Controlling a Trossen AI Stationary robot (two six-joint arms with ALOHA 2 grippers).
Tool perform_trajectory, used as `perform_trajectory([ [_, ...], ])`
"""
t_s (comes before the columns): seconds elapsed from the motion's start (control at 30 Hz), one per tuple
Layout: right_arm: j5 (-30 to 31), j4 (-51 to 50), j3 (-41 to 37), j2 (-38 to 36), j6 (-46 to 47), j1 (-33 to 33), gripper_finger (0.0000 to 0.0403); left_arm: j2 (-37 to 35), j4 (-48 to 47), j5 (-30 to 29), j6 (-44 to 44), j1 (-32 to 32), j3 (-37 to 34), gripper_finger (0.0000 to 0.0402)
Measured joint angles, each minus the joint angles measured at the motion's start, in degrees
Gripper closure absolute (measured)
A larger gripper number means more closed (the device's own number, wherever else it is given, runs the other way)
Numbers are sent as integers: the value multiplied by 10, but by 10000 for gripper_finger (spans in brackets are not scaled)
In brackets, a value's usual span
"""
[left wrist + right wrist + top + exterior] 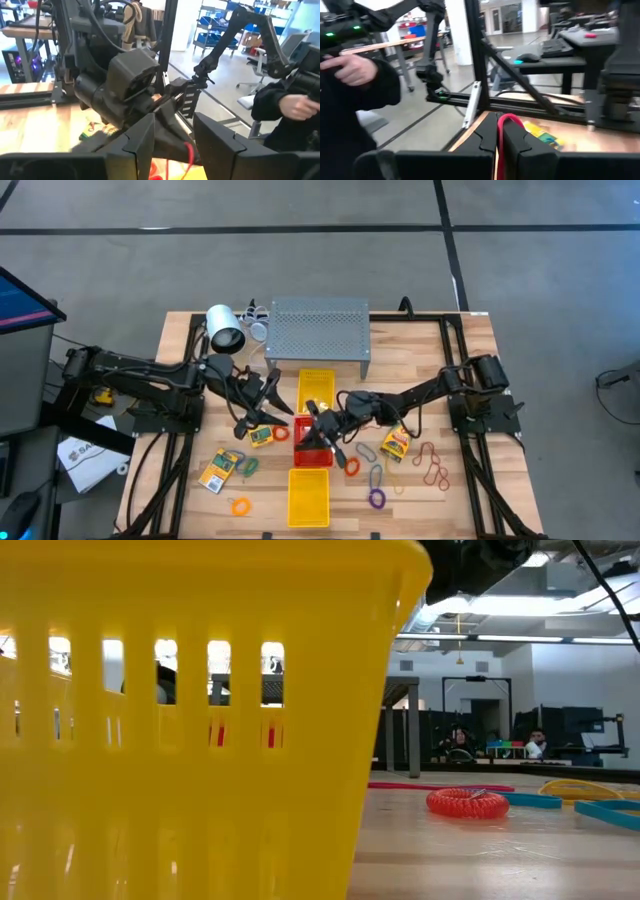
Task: Pick & Place Office Desk Supplies
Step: Put the red rubber band into the bottom yellow bin
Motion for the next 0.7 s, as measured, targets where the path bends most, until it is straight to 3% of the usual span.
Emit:
perform_trajectory([
  [0.43,3,-268,128,0,-45,76,403,-3,-97,0,20,7,0,274],
  [0.7,118,-338,150,0,-46,120,403,-3,-171,0,21,9,-2,274],
])
